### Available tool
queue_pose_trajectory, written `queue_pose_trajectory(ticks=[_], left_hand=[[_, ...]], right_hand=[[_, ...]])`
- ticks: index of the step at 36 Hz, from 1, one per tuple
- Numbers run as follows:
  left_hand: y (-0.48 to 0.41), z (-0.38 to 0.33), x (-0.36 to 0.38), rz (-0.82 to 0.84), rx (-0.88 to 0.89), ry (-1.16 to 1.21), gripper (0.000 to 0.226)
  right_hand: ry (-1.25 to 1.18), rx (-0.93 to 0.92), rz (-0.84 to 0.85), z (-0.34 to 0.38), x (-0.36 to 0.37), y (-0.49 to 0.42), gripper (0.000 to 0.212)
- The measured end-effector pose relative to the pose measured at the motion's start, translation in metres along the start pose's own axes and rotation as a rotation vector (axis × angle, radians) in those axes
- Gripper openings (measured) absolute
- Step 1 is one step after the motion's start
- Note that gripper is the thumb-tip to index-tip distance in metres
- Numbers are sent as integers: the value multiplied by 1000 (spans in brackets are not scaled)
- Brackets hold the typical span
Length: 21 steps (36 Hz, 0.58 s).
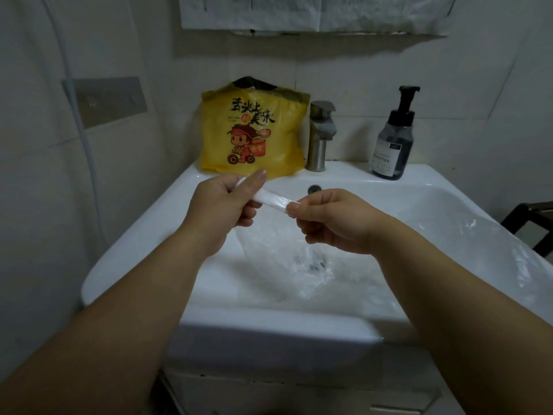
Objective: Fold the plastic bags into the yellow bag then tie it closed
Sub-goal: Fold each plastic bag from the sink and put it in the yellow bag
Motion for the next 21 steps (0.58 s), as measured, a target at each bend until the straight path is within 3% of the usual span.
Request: queue_pose_trajectory(ticks=[6, 15, 21], left_hand=[[9, -19, 9, 239, -59, -85, 19], [6, -63, -2, 80, 56, -122, 16], [0, -81, 3, 59, 22, 50, 17]], right_hand=[[41, 13, -9, 15, -11, 10, 15], [187, -130, -110, 58, -18, 18, 17], [141, -199, -171, 85, -29, 22, 12]])
Point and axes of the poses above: each hand's wrist, its own y-axis away from the middle knuckle, its own x-axis out of the palm, z = x × y, the point moved 10 cm from there along -y, towards the middle knuckle, and after that the axes turned 1 degree about -z, right-handed, at the moved point
